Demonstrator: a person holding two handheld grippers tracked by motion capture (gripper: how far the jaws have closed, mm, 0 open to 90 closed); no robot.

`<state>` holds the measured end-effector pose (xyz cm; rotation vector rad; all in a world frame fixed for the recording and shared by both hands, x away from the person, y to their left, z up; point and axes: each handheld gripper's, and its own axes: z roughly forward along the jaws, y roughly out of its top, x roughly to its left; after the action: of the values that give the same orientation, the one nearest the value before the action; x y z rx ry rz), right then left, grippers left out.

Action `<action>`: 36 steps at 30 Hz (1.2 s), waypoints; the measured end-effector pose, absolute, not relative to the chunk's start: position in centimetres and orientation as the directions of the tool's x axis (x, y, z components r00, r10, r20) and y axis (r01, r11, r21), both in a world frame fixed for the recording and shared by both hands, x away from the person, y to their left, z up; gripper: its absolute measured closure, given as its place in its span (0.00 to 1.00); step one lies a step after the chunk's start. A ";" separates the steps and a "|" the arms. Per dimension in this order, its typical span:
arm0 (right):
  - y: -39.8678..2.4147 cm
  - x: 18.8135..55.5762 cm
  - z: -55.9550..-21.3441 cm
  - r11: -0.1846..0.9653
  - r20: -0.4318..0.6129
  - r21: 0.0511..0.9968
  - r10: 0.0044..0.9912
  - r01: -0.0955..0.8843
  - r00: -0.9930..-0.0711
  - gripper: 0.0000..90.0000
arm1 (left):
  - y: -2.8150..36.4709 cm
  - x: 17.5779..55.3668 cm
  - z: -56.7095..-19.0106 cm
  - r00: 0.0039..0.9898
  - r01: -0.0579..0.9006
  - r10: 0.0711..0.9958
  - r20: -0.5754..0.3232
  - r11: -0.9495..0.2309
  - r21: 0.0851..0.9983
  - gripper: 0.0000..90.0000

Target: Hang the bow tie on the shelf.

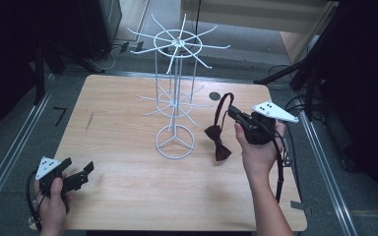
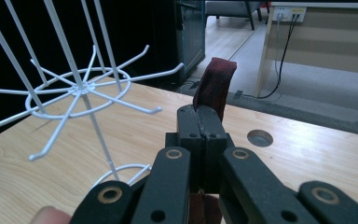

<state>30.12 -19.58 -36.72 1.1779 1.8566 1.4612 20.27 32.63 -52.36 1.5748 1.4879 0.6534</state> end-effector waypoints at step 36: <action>-12.6 31.5 -37.1 0.120 0.107 0.937 0.795 0.328 -0.597 1.00 | 32.7 20.3 -52.4 0.156 0.526 0.971 -0.180 0.072 0.847 0.16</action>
<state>31.52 -12.63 -37.14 1.0861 1.9808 1.4807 20.31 32.69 -52.38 1.5720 1.4864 0.6512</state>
